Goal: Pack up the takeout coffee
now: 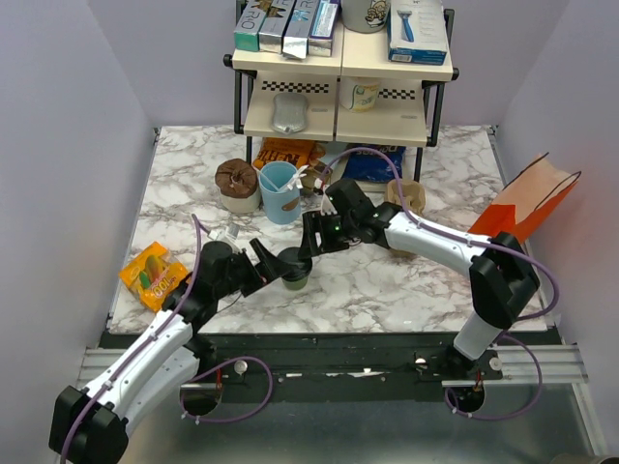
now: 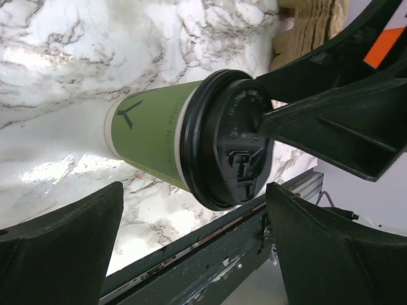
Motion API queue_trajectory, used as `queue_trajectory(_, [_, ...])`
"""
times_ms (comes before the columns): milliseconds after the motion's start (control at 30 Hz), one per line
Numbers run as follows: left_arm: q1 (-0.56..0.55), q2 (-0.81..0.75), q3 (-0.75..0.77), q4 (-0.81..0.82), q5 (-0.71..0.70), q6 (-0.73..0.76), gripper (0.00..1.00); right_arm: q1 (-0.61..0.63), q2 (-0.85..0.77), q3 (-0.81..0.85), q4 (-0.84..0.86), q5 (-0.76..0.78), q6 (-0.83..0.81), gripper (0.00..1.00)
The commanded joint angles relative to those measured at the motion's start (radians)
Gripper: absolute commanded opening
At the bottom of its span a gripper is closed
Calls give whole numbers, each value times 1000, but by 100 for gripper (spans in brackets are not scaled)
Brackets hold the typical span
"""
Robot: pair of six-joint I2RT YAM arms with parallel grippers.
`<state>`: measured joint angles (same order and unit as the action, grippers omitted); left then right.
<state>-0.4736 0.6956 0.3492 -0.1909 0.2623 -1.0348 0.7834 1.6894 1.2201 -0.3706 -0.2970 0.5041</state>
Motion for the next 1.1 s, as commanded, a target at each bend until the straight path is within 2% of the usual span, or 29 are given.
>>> queue_trajectory(0, [-7, -19, 59, -61, -34, 38, 99, -6, -31, 16, -30, 21, 14, 77])
queue_trajectory(100, [-5, -30, 54, -41, -78, 39, 99, -7, -53, -19, -8, 13, 60, 78])
queue_trajectory(233, [-2, 27, 39, 21, -51, 30, 99, -7, -82, -86, 62, -39, 117, 78])
queue_trajectory(433, [-2, 84, 13, 91, -6, 25, 98, -7, -106, -200, 183, -105, 194, 69])
queue_trajectory(600, [-2, 96, -13, 113, -8, 9, 82, -7, -68, -208, 217, -102, 229, 64])
queue_trajectory(867, [-2, 134, -61, 171, 8, -27, 67, -7, -36, -235, 268, -126, 275, 52])
queue_trajectory(1000, [-2, 148, -90, 185, 2, -33, 60, -7, 3, -280, 337, -177, 292, 40])
queue_trajectory(1033, [0, 156, -93, 185, 0, -33, 53, -7, 6, -289, 349, -165, 294, 36])
queue_trajectory(1067, [0, 156, -98, 186, 0, -30, 50, -7, 9, -297, 352, -157, 292, 33])
